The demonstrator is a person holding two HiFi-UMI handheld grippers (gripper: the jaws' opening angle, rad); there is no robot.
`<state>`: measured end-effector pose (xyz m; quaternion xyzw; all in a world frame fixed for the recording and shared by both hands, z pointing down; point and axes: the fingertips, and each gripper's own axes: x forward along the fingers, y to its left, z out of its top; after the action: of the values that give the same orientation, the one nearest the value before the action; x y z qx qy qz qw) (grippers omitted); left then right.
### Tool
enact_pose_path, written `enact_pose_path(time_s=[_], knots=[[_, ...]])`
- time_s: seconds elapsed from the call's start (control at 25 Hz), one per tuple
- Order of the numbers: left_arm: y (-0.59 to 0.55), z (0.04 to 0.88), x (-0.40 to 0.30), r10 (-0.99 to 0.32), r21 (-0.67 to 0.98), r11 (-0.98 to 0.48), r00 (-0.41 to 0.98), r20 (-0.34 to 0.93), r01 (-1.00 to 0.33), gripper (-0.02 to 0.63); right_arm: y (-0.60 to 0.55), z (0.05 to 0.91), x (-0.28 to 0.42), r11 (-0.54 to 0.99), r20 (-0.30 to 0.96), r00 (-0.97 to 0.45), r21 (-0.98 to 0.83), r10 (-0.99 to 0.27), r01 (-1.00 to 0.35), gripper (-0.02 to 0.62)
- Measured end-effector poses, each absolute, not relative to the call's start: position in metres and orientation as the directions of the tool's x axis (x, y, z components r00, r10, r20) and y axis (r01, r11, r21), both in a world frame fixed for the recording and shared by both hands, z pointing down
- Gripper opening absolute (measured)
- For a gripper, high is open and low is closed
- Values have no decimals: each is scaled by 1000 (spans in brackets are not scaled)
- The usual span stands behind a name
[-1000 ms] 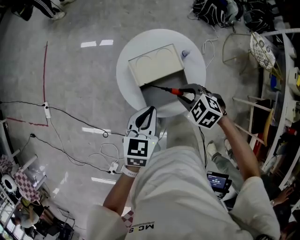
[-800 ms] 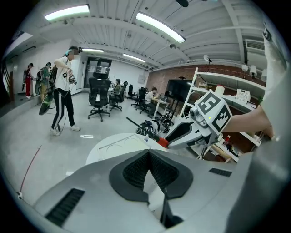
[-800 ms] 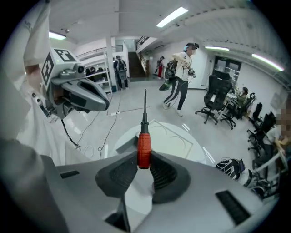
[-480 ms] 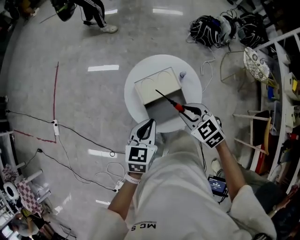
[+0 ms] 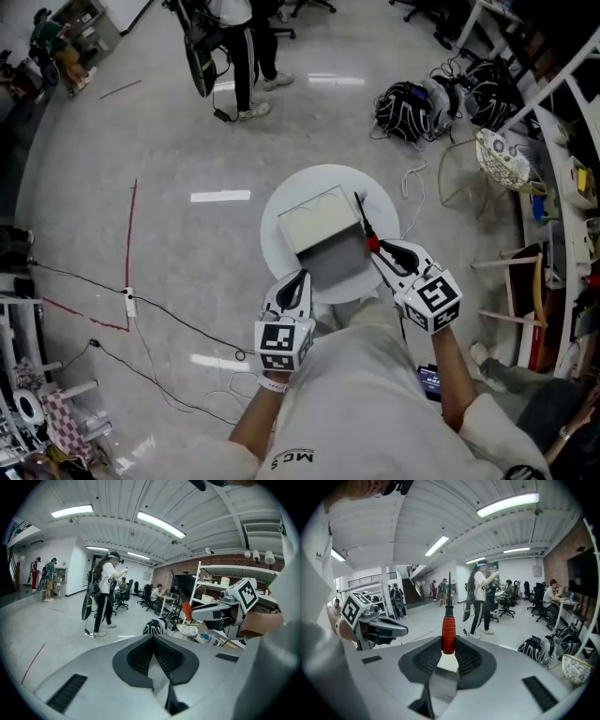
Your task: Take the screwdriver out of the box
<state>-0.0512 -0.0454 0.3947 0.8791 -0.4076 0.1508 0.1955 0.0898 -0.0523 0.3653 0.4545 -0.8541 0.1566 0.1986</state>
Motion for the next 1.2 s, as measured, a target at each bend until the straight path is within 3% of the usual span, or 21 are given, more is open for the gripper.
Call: enact_pose_path(time_s=[0.6,1.2], knots=[[-40,328,-39,-704,192,-627,654,275,-755,11,-11,281,128,431,229,-446,-115,-865,-895,144],[-33,321,-33,-692,183,-649,673,261,-739,11,-5,269,118,443,204,-441,-36,-874,-896,144]])
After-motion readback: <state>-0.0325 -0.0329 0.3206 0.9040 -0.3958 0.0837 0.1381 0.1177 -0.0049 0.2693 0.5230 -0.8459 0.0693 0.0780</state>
